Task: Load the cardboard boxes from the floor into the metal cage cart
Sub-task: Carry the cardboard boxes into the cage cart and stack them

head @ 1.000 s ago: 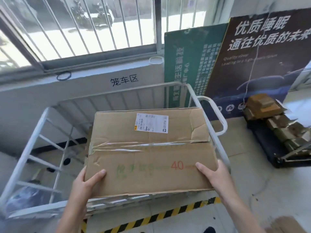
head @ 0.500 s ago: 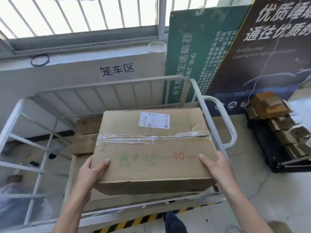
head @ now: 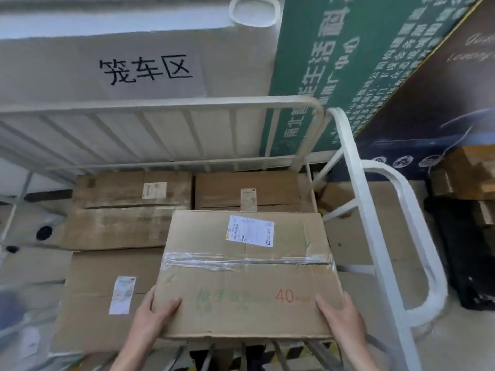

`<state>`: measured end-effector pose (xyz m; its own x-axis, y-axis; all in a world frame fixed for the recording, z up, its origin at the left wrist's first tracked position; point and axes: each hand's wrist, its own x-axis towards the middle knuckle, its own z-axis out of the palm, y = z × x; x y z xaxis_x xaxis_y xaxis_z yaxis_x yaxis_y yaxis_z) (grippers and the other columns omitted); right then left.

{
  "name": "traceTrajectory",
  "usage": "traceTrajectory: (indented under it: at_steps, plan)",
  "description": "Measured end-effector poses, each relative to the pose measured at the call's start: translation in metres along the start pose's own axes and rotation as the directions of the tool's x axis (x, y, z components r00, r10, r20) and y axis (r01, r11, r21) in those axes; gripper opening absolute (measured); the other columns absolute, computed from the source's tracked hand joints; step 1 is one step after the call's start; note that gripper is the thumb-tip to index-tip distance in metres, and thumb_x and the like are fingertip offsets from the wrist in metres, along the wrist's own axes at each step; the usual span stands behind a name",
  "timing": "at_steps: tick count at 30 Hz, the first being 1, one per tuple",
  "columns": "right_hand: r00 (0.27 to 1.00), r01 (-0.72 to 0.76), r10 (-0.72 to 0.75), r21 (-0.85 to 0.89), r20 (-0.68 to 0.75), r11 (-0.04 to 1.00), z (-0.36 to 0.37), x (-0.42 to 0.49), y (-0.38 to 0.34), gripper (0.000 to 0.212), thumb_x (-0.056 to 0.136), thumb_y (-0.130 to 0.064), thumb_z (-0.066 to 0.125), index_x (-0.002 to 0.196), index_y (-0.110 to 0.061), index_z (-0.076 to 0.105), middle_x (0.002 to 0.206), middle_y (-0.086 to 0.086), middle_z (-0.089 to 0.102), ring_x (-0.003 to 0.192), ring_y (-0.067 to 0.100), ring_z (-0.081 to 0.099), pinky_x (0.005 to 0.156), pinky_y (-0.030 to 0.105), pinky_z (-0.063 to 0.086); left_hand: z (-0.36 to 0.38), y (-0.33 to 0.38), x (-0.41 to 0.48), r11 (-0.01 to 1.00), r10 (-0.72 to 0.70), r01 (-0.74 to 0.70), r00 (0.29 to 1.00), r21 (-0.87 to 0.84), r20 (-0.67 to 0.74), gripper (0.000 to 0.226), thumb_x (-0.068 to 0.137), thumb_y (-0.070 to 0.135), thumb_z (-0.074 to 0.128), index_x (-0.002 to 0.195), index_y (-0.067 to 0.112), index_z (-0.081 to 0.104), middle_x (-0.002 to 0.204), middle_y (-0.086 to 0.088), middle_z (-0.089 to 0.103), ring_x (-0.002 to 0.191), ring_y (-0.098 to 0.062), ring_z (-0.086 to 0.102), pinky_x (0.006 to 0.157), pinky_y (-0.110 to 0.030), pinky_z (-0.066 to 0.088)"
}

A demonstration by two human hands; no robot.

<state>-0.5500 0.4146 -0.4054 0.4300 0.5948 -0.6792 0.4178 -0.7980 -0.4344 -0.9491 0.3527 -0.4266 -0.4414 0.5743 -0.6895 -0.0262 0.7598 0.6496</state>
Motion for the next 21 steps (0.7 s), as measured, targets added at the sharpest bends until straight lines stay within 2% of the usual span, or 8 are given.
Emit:
traceTrajectory:
  at_steps: [4, 8, 11, 15, 17, 18, 20, 21]
  plan:
    - [1.0, 0.015, -0.015, 0.008, -0.024, 1.0, 0.033, 0.052, 0.009, 0.042, 0.08, -0.05, 0.076, 0.112, -0.027, 0.059, 0.094, -0.012, 0.066, 0.085, 0.013, 0.062, 0.07, 0.035, 0.049, 0.028, -0.013, 0.053, 1.0, -0.007, 0.006, 0.999, 0.015, 0.049, 0.037, 0.082, 0.026, 0.079, 0.115, 0.036, 0.065, 0.098, 0.019, 0.075, 0.081, 0.001, 0.071, 0.059, -0.022, 0.053]
    - [0.985, 0.166, -0.162, 0.051, -0.066, 0.985, 0.063, 0.12, -0.008, 0.038, 0.084, -0.048, 0.073, 0.114, -0.029, 0.06, 0.096, -0.015, 0.066, 0.084, 0.004, 0.062, 0.058, 0.02, 0.044, 0.057, -0.008, 0.123, 0.997, 0.073, -0.074, 0.992, 0.004, 0.105, 0.038, 0.086, 0.028, 0.074, 0.122, 0.034, 0.063, 0.106, 0.016, 0.074, 0.088, -0.002, 0.071, 0.055, -0.015, 0.05]
    - [0.965, 0.241, -0.232, 0.064, -0.126, 0.968, 0.08, 0.169, -0.023, 0.032, 0.088, -0.044, 0.07, 0.115, -0.031, 0.06, 0.099, -0.014, 0.067, 0.093, 0.014, 0.067, 0.066, 0.025, 0.049, 0.081, -0.004, 0.174, 0.992, 0.124, -0.123, 0.98, -0.019, 0.156, 0.048, 0.088, 0.025, 0.074, 0.132, 0.031, 0.056, 0.114, 0.015, 0.072, 0.1, -0.002, 0.069, 0.073, -0.018, 0.053]
    - [0.956, 0.25, -0.247, -0.001, -0.161, 0.968, 0.098, 0.2, -0.029, 0.05, 0.092, -0.044, 0.062, 0.136, -0.023, 0.05, 0.123, -0.001, 0.063, 0.116, 0.026, 0.061, 0.089, 0.038, 0.05, 0.101, -0.01, 0.203, 0.965, 0.195, -0.222, 0.963, 0.137, 0.186, 0.066, 0.088, 0.042, 0.07, 0.145, 0.031, 0.038, 0.137, 0.007, 0.058, 0.127, -0.013, 0.055, 0.106, -0.032, 0.041]
    - [0.911, 0.324, -0.36, -0.195, -0.198, 0.926, 0.105, 0.195, -0.022, 0.065, 0.095, -0.046, 0.056, 0.151, -0.022, 0.032, 0.151, 0.008, 0.043, 0.138, 0.03, 0.042, 0.108, 0.048, 0.042, 0.104, -0.018, 0.2, 0.835, 0.34, -0.347, 0.935, 0.427, 0.096, 0.081, 0.091, 0.053, 0.061, 0.156, 0.029, 0.019, 0.159, -0.007, 0.032, 0.147, -0.021, 0.028, 0.117, -0.036, 0.025]
    - [0.871, 0.387, -0.461, -0.342, -0.171, 0.856, 0.109, 0.186, -0.017, 0.074, 0.095, -0.05, 0.053, 0.156, -0.024, 0.02, 0.162, 0.009, 0.025, 0.148, 0.031, 0.026, 0.117, 0.051, 0.03, 0.106, -0.022, 0.195, 0.698, 0.45, -0.416, 0.888, 0.583, 0.095, 0.085, 0.092, 0.058, 0.056, 0.158, 0.028, 0.012, 0.164, -0.011, 0.017, 0.151, -0.025, 0.015, 0.119, -0.041, 0.018]
    - [0.806, 0.485, -0.591, -0.607, 0.031, 0.629, 0.12, 0.166, -0.004, 0.088, 0.092, -0.069, 0.041, 0.16, -0.033, -0.001, 0.168, 0.007, -0.01, 0.154, 0.03, -0.007, 0.122, 0.053, 0.001, 0.113, -0.032, 0.18, 0.37, 0.599, -0.551, 0.757, 0.748, 0.261, 0.083, 0.089, 0.067, 0.047, 0.158, 0.031, 0.019, 0.166, -0.012, 0.011, 0.153, -0.032, 0.006, 0.116, -0.057, 0.017]
    - [0.802, 0.504, -0.582, -0.678, 0.137, 0.535, 0.126, 0.16, 0.001, 0.09, 0.088, -0.079, 0.03, 0.158, -0.037, -0.009, 0.165, 0.007, -0.022, 0.151, 0.031, -0.02, 0.12, 0.055, -0.009, 0.117, -0.035, 0.175, 0.26, 0.601, -0.591, 0.718, 0.764, 0.351, 0.081, 0.087, 0.071, 0.042, 0.156, 0.032, 0.028, 0.165, -0.013, 0.015, 0.152, -0.035, 0.007, 0.113, -0.064, 0.019]
